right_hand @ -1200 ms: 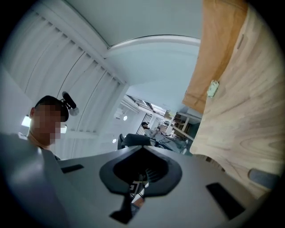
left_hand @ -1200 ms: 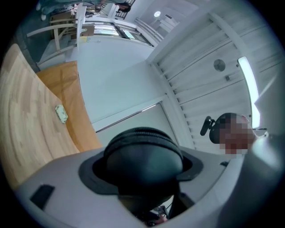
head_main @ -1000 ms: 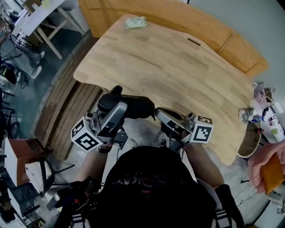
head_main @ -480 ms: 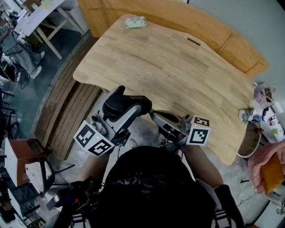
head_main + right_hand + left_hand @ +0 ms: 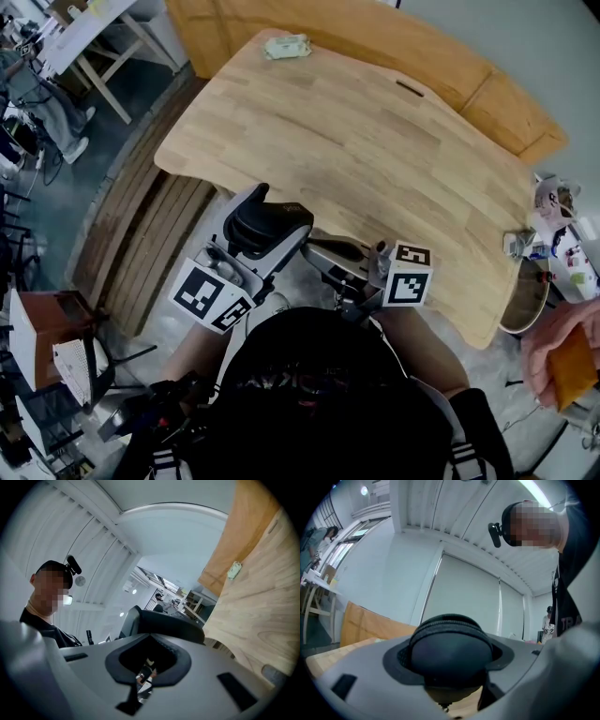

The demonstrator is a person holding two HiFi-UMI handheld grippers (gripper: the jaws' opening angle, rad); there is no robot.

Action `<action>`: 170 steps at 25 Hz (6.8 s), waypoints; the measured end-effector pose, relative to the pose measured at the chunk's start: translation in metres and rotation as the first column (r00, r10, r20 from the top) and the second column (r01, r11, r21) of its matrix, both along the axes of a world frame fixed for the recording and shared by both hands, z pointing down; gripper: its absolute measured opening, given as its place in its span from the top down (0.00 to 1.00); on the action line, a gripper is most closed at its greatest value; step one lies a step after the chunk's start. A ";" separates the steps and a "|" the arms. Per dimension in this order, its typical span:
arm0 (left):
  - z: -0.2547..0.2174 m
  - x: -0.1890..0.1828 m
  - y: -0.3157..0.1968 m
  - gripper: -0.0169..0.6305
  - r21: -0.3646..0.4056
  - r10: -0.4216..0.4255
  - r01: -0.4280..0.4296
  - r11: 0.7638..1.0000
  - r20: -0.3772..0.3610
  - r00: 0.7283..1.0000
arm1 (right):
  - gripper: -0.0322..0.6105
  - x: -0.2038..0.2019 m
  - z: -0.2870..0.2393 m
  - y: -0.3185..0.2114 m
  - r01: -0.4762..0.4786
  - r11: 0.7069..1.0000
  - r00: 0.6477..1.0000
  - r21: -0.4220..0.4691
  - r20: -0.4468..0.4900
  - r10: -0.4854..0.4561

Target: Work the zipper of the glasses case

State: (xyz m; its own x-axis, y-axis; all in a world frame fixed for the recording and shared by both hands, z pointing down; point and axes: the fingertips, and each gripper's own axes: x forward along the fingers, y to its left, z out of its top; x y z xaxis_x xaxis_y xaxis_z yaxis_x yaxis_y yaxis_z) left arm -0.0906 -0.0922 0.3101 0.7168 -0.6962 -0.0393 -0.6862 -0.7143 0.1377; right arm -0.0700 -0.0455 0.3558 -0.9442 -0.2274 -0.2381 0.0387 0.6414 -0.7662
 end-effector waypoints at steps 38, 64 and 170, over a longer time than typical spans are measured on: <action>-0.029 0.022 0.052 0.42 0.121 0.375 -0.365 0.923 -0.083 0.923 | 0.93 0.027 -0.060 0.013 0.266 0.959 0.872 -0.099 0.450 -0.196; 0.047 0.033 0.034 0.53 0.134 0.093 -0.284 0.949 0.743 0.663 | 0.93 0.014 -0.044 0.010 0.091 0.984 0.988 0.153 -0.137 -0.070; 0.104 0.075 0.048 0.96 -0.565 0.338 -0.378 0.733 -0.181 0.924 | 0.50 0.247 0.150 -0.119 -0.097 0.798 0.300 0.594 -0.747 0.593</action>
State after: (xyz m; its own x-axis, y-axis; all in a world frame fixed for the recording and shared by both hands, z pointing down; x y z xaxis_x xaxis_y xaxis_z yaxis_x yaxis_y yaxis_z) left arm -0.0159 -0.0444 0.4140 0.9279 -0.2917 0.2322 -0.3716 -0.6740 0.6385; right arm 0.1773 -0.1644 0.5054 -0.4872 -0.7162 0.4997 -0.7778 0.6160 0.1245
